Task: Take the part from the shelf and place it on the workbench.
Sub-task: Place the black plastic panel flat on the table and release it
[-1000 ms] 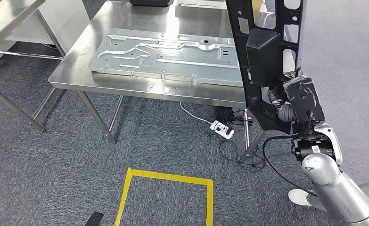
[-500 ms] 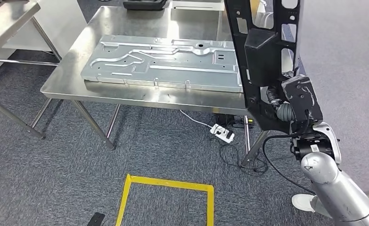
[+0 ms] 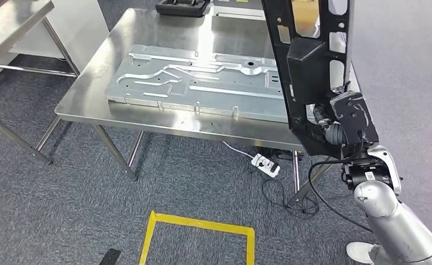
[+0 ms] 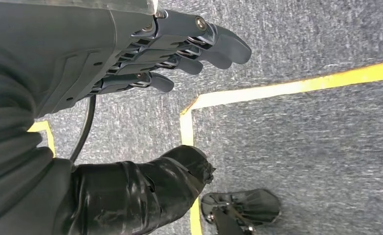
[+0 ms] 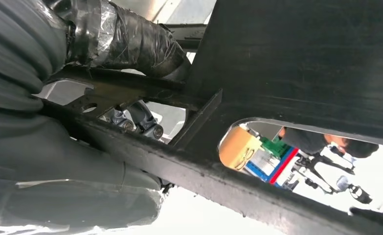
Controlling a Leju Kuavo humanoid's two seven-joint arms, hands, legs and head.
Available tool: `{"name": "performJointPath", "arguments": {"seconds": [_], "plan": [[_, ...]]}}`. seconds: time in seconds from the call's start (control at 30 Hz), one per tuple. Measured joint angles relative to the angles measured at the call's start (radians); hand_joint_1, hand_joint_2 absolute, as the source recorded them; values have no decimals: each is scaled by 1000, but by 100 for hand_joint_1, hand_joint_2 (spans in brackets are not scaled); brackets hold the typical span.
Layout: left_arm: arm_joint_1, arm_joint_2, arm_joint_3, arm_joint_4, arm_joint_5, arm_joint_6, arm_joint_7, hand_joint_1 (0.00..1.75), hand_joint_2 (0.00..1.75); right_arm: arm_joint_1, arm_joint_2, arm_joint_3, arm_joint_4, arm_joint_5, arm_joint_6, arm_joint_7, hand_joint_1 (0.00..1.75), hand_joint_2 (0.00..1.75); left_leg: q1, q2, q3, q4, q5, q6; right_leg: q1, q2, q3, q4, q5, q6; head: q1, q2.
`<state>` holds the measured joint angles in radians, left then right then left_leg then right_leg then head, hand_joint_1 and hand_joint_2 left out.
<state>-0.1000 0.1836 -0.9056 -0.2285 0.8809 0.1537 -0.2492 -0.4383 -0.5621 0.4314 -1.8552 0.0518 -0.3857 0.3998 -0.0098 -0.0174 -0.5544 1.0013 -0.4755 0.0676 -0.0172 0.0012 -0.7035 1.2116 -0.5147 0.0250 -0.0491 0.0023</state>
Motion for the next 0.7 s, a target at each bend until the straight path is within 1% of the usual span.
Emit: {"name": "performJointPath", "arguments": {"seconds": [0.03, 0.07, 0.1, 0.13, 0.17, 0.2, 0.23, 0.27, 0.3, 0.33, 0.37, 0.4, 0.43, 0.47, 0.5, 0.53, 0.57, 0.6, 0.63, 0.7], "plan": [[0, -1, 0, 0, 0, 0, 0, 0, 175, -2, 0, 0, 1, 1, 2, 1, 175, 175, 0, -1, 10, 1, -10, -2, 1, 0, 15, -67, 55, -4, 0, 0], [-1, -1, 0, 0, -1, 0, 0, 0, 175, -5, 0, 0, 3, 2, 4, 3, 175, 175, -1, -2, 17, 3, -19, -5, 3, 0, 27, -125, 88, -8, 1, 0], [-3, -2, 0, 0, -1, 0, 0, 0, 175, -9, 0, 0, 4, 5, 8, 5, 175, 175, -2, -3, 19, 5, -27, -10, 6, 0, 36, -163, 112, -13, 0, 0], [-4, -2, 0, 0, 0, 0, -1, 0, 175, -11, -1, 0, 5, 7, 12, 9, 175, 175, -3, -4, 21, 8, -32, -16, 8, 0, 39, -180, 116, -18, 1, 0], [-4, -2, 0, 0, 0, 0, -2, 0, 175, -13, -3, 0, 5, 10, 16, 13, 175, 175, -4, -4, 25, 10, -35, -22, 9, 1, 44, -185, 108, -22, 2, 0], [-4, -2, 0, 0, 1, 0, -3, 0, 175, -12, -4, 0, 6, 14, 19, 18, 175, 175, -4, -3, 27, 13, -38, -28, 7, 2, 53, -187, 111, -28, 2, 0], [-4, -1, 0, 0, 3, 1, -5, 0, 175, -13, -5, 0, 7, 18, 23, 22, 175, 175, -4, -2, 27, 28, -40, -33, 4, 2, 65, -191, 106, -34, 3, 0], [-5, -1, 0, 0, 4, 2, -5, 0, 175, -15, -6, 0, 8, 22, 26, 26, 175, 175, -3, 0, 14, 57, -46, -38, 1, 1, 77, -194, 101, -39, 2, 0], [-7, -1, 0, 0, 5, 3, -6, 0, 175, -17, -6, 0, 9, 26, 30, 30, 175, 175, 1, 1, -14, 107, -60, -43, -1, 0, 88, -196, 94, -43, 0, 0], [-8, -2, 0, 0, 5, 4, -6, 0, 175, -19, -6, 0, 10, 33, 35, 35, 175, 175, 4, 3, -53, 172, -80, -49, -2, 0, 97, -197, 87, -46, 0, 0], [-8, -2, 0, 0, 6, 5, -6, 0, 175, -19, -6, 0, 11, 40, 41, 41, 175, 175, 8, 4, -100, 236, -104, -54, -2, 0, 104, -197, 79, -47, -1, 0], [-7, -2, 0, 0, 6, 6, -6, 0, 175, -19, -6, 0, 14, 48, 47, 49, 175, 175, 12, 5, -141, 283, -123, -59, -2, 0, 113, -197, 71, -47, -1, 0], [-5, -3, 0, 0, 6, 6, -5, 0, 175, -17, -6, 0, 17, 57, 54, 57, 175, 175, 14, 5, -168, 298, -127, -61, -2, 1, 124, -197, 62, -46, -1, 0], [-3, -3, 0, 0, 6, 6, -5, 0, 175, -16, -6, 0, 20, 64, 60, 64, 175, 175, 15, 6, -178, 279, -111, -62, -2, 1, 137, -197, 52, -44, -1, 0], [-1, -3, 0, 0, 6, 6, -4, 0, 175, -15, -7, 0, 23, 69, 67, 70, 175, 175, 16, 7, -170, 225, -72, -61, -2, 2, 152, -197, 41, -42, -1, 0], [-1, -3, 0, 0, 6, 6, -4, 0, 175, -15, -8, 0, 26, 73, 74, 75, 175, 175, 16, 8, -154, 153, -14, -57, -2, 2, 165, -197, 29, -39, -1, 0], [-1, -3, 0, 0, 6, 6, -3, 0, 175, -15, -9, 0, 28, 75, 80, 78, 175, 175, 13, 9, -140, 90, 33, -53, -2, 3, 178, -197, 18, -34, -1, 0], [0, -3, 0, 0, 6, 6, -2, 0, 175, -16, -10, 0, 30, 77, 88, 81, 175, 175, 10, 10, -127, 43, 67, -48, -1, 4, 186, -198, 8, -28, -1, 0], [0, -3, 0, 0, 6, 6, 0, 0, 175, -16, -12, 0, 33, 80, 95, 85, 175, 175, 7, 10, -121, 21, 83, -43, -1, 5, 193, -199, 3, -21, -2, 0], [0, -3, 0, 0, 6, 5, 3, 0, 175, -17, -16, 1, 37, 87, 108, 95, 175, 175, 4, 9, -109, 12, 76, -33, 0, 6, 201, -197, 1, -8, -2, 0]]}}
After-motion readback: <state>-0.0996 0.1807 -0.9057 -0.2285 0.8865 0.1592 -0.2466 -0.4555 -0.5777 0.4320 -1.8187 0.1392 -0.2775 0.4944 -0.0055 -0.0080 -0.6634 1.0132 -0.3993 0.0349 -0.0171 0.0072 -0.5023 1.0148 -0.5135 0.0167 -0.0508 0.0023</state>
